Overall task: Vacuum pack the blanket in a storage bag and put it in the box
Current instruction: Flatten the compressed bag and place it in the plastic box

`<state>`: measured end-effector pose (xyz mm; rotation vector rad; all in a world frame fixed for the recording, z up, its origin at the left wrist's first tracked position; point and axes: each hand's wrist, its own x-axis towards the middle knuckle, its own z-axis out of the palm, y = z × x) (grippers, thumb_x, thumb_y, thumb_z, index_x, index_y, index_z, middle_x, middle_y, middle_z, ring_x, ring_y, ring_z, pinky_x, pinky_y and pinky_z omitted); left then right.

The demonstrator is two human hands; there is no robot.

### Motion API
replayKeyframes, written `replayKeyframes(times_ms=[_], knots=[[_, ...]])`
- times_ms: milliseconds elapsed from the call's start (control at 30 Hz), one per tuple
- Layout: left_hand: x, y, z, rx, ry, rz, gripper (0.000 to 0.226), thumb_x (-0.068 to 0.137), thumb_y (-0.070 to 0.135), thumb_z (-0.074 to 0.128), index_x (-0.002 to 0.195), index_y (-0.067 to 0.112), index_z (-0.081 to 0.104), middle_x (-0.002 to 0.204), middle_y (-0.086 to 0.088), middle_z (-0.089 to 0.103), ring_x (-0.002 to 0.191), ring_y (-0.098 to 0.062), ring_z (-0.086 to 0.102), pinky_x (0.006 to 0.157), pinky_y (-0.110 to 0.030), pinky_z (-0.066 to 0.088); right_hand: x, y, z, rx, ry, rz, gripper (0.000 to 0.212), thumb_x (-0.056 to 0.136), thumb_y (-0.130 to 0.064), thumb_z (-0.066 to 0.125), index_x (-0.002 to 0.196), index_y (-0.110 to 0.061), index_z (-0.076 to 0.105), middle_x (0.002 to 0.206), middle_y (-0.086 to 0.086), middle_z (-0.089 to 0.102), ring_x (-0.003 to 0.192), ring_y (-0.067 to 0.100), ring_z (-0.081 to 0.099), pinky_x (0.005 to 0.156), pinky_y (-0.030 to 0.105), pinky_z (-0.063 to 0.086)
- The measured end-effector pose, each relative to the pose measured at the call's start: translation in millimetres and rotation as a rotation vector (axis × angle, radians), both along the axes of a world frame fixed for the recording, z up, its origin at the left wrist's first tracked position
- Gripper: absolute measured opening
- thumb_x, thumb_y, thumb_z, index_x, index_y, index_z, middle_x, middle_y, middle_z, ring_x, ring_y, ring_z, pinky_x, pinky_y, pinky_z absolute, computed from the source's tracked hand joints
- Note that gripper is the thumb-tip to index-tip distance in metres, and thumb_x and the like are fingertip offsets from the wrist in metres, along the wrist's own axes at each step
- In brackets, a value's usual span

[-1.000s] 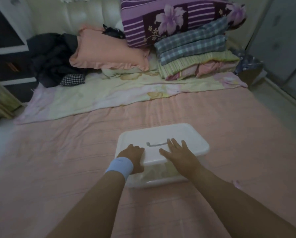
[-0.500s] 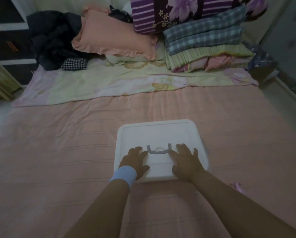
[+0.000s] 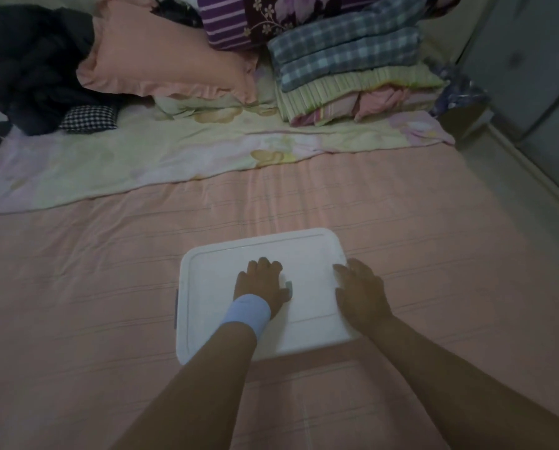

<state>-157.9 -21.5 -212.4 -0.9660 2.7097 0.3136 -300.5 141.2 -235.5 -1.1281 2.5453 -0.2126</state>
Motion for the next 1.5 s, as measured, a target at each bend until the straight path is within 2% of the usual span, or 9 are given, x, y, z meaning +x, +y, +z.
replayKeyframes(times_ms=[200,333,467,633,900,1067,1233,1367,1500], knots=[[-29.1,15.1,-25.1,0.16,-0.23,-0.104,0.098,0.079,0.06,0.067,0.152,0.039,0.006,0.162,0.002,-0.006,0.148,-0.028,-0.002,0.115,-0.051,0.021,-39.7,2.3,-18.6,0.027,-0.459,-0.332,0.088,0.098,-0.038,0.059,0.16,-0.01,0.004,0.157,0.018,0.036,0.139,0.036,0.042,0.11,0.039,0.038],[-35.3,13.8,-29.0,0.117,-0.223,-0.094,0.1,0.07,0.062,0.073,0.149,0.042,0.014,0.159,0.004,0.006,0.145,-0.028,0.008,0.11,-0.052,0.027,-43.6,-4.0,-23.8,-0.053,-0.397,-0.415,0.06,0.084,-0.036,0.071,0.132,-0.004,0.054,0.131,0.019,0.058,0.112,0.034,0.06,0.088,0.037,0.048],[-37.3,10.9,-29.8,0.117,-0.216,-0.092,0.1,0.069,0.063,0.073,0.148,0.044,0.016,0.159,0.005,0.008,0.144,-0.028,0.009,0.109,-0.051,0.028,-33.3,-10.4,-30.8,-0.156,-0.355,-0.423,0.023,0.083,-0.018,0.067,0.102,-0.006,0.069,0.108,0.02,0.061,0.081,0.03,0.062,0.068,0.027,0.041],[-29.2,9.7,-30.1,0.111,-0.213,-0.132,0.096,0.074,0.064,0.067,0.15,0.041,0.012,0.161,0.003,0.003,0.146,-0.029,0.006,0.111,-0.051,0.026,-24.9,-17.9,-17.7,-0.065,-0.226,-0.384,0.025,0.089,-0.014,0.059,0.112,-0.005,0.066,0.116,0.014,0.05,0.093,0.035,0.061,0.082,0.038,0.053],[43.4,-28.0,-26.4,0.073,0.026,0.011,0.047,0.098,0.033,0.044,0.144,0.028,0.036,0.158,0.003,0.023,0.143,-0.022,0.02,0.111,-0.039,0.028,43.8,-72.6,5.5,-0.05,0.017,0.145,0.061,0.095,-0.027,0.058,0.151,-0.018,0.036,0.161,0.015,0.023,0.146,0.031,0.024,0.117,0.041,0.018],[113.5,-54.2,-35.8,0.072,0.008,0.356,0.066,0.101,0.032,0.042,0.155,0.028,0.005,0.163,0.0,-0.005,0.149,-0.026,-0.003,0.12,-0.041,0.011,105.0,-110.7,-4.9,0.13,-0.166,0.532,0.099,0.086,-0.05,0.071,0.16,-0.032,0.009,0.168,0.006,-0.014,0.154,0.026,-0.014,0.12,0.06,-0.002],[147.7,-64.9,-45.5,0.532,0.169,0.79,0.089,0.096,0.034,0.055,0.154,0.02,-0.012,0.163,-0.009,0.002,0.148,-0.032,0.014,0.118,-0.043,0.019,126.2,-119.5,-21.7,0.246,-0.135,0.561,0.102,0.084,-0.052,0.072,0.159,-0.038,0.005,0.166,0.004,-0.023,0.153,0.025,-0.021,0.117,0.068,-0.007],[151.4,-70.5,-44.4,0.533,0.249,0.957,0.085,0.085,0.028,0.069,0.152,0.011,0.021,0.148,-0.015,0.04,0.131,-0.035,0.045,0.107,-0.041,0.039,124.3,-121.5,-18.0,0.265,-0.118,0.565,0.102,0.083,-0.054,0.073,0.159,-0.039,0.005,0.166,0.003,-0.022,0.153,0.024,-0.019,0.117,0.068,-0.004],[151.4,-79.3,-45.0,0.424,0.298,0.968,0.035,0.072,0.009,0.061,0.106,0.013,0.062,0.115,-0.014,0.059,0.096,-0.033,0.062,0.087,-0.039,0.055,124.9,-122.1,-20.0,0.276,-0.107,0.558,0.103,0.082,-0.056,0.073,0.158,-0.042,0.005,0.166,0.002,-0.023,0.153,0.023,-0.018,0.118,0.068,-0.002]])
